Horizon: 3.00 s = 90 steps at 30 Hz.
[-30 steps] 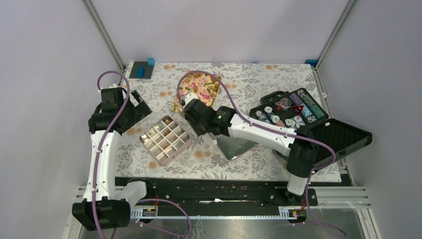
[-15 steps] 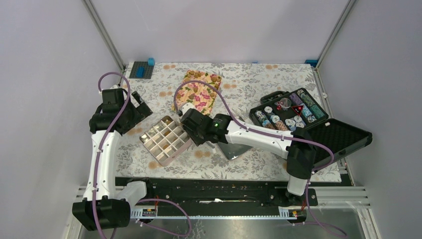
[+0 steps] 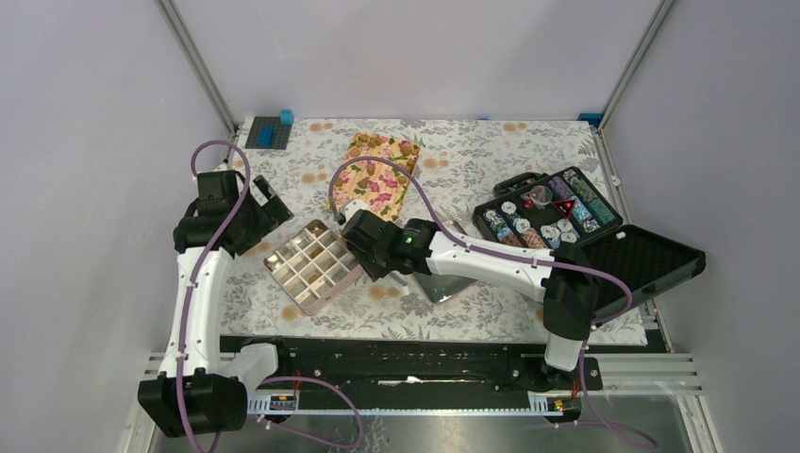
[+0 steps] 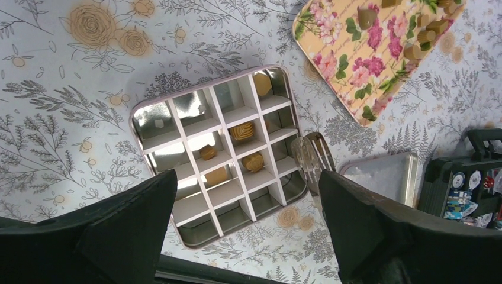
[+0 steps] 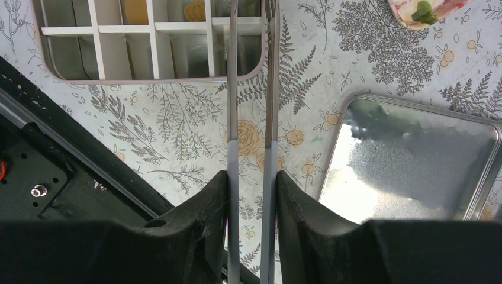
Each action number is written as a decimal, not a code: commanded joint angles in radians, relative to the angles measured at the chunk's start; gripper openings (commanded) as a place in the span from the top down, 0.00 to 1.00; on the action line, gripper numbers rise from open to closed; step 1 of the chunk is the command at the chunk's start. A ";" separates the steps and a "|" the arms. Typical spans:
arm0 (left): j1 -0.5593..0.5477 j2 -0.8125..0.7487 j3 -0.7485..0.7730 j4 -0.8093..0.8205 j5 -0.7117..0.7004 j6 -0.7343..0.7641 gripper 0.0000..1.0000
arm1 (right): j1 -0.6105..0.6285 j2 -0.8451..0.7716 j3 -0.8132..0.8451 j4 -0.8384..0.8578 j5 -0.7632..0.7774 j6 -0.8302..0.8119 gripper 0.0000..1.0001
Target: Pack the chocolate
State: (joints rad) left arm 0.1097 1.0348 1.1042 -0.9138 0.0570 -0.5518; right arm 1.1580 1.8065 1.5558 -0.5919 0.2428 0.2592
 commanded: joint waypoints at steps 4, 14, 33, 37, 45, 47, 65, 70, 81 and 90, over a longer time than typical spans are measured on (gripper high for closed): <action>0.005 -0.012 0.003 0.064 0.040 -0.016 0.01 | 0.021 -0.033 0.008 0.024 0.000 0.007 0.65; 0.005 -0.021 -0.001 0.058 0.042 -0.017 0.01 | 0.041 -0.066 -0.013 0.025 0.022 0.019 0.65; 0.005 -0.021 0.009 0.055 0.045 -0.010 0.01 | 0.091 -0.053 0.010 -0.017 0.136 0.001 0.65; 0.005 -0.019 0.013 0.053 0.043 -0.009 0.01 | 0.098 -0.045 0.018 -0.016 0.141 -0.004 0.65; 0.005 -0.021 0.007 0.053 0.039 -0.010 0.01 | 0.109 -0.029 0.029 -0.021 0.160 -0.017 0.65; 0.005 -0.022 0.006 0.053 0.038 -0.008 0.01 | 0.114 -0.032 0.035 -0.016 0.161 -0.020 0.65; 0.005 -0.025 0.007 0.046 0.031 -0.005 0.01 | 0.124 0.012 0.059 -0.015 0.155 -0.020 0.52; 0.005 -0.024 0.010 0.044 0.028 -0.003 0.01 | 0.125 0.013 0.071 -0.018 0.161 -0.024 0.51; 0.005 -0.019 0.014 0.043 0.033 -0.006 0.01 | 0.114 -0.002 0.154 0.003 0.264 -0.131 0.67; 0.005 -0.025 0.028 0.035 0.029 -0.013 0.01 | -0.077 0.042 0.204 0.041 0.174 -0.120 0.63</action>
State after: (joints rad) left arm 0.1097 1.0344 1.1034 -0.8974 0.0799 -0.5587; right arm 1.1793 1.8248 1.6939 -0.5999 0.4259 0.1368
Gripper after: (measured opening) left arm 0.985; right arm 0.366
